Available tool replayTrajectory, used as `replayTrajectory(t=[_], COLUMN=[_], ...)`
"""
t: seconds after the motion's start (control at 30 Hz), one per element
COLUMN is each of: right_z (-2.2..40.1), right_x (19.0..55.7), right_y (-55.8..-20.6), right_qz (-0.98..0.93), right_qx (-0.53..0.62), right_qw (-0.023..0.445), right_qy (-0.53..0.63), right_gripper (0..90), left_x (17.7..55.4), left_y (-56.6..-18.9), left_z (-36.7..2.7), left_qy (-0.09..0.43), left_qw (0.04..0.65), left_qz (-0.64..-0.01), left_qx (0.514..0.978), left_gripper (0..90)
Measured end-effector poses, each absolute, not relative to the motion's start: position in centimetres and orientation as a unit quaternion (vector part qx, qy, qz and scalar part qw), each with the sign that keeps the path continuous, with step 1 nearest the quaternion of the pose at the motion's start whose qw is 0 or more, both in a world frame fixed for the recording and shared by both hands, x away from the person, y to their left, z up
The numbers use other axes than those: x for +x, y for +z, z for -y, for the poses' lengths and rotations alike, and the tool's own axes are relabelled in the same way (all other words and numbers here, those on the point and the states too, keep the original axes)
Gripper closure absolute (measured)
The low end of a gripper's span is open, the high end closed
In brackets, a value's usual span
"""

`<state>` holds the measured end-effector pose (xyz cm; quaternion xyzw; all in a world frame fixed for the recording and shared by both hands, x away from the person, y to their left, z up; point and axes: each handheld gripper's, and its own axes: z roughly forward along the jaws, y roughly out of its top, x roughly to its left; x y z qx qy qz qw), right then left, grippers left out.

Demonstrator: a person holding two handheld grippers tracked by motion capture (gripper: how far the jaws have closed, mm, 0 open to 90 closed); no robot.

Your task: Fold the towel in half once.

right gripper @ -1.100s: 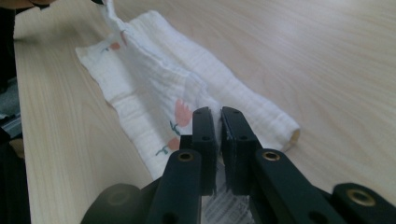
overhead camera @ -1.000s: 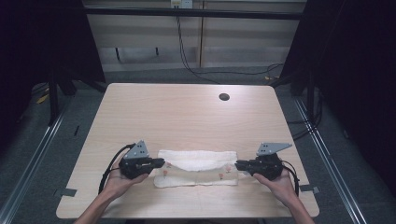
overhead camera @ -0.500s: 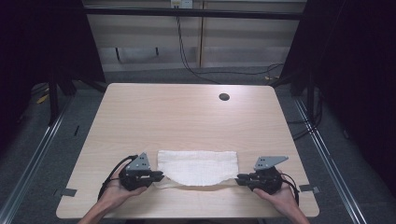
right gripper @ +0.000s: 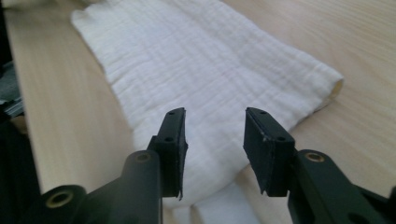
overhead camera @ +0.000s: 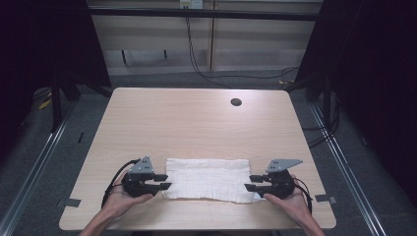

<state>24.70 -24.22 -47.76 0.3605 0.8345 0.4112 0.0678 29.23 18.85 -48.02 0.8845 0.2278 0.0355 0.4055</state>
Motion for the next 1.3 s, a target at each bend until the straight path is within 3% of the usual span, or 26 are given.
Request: replayTrajectory(t=[0.13,0.3,0.47,0.53,0.6,0.73,0.8,1.03,1.3], right_z=[23.5,22.0,20.7,20.4,20.4,20.8,21.2,22.6,23.7], right_x=[26.4,27.5,27.0,26.6,26.4,26.3,26.3,25.5,24.6], right_y=[-48.2,-49.0,-49.7,-49.7,-49.6,-49.4,-49.4,-49.3,-49.2], right_qz=[-0.840,-0.850,-0.871,-0.878,-0.879,-0.880,-0.878,-0.876,-0.878], right_qx=[0.362,0.352,0.327,0.312,0.315,0.318,0.322,0.332,0.336], right_qw=[0.067,0.055,0.069,0.095,0.098,0.086,0.078,0.073,0.070], right_qy=[0.399,0.387,0.361,0.350,0.344,0.341,0.345,0.343,0.333], right_gripper=[52.9,49.7,49.4,53.0,66.1,82.0,85.1,86.2,85.9], left_x=[30.4,31.5,31.2,31.2,31.2,31.0,30.7,30.0,29.1], left_y=[-48.1,-47.5,-48.7,-49.3,-49.4,-49.4,-49.5,-49.4,-49.5], left_z=[-18.9,-18.9,-17.7,-17.4,-17.2,-16.9,-16.4,-14.9,-13.9], left_qy=[0.044,0.048,0.052,0.050,0.048,0.045,0.044,0.036,0.010], left_qw=[0.401,0.415,0.375,0.367,0.359,0.357,0.360,0.364,0.372], left_qz=[-0.249,-0.251,-0.237,-0.244,-0.240,-0.228,-0.218,-0.195,-0.186], left_qx=[0.881,0.873,0.895,0.896,0.901,0.905,0.906,0.910,0.909], left_gripper=[53.4,52.6,54.6,54.9,54.9,58.8,62.9,79.4,83.2])
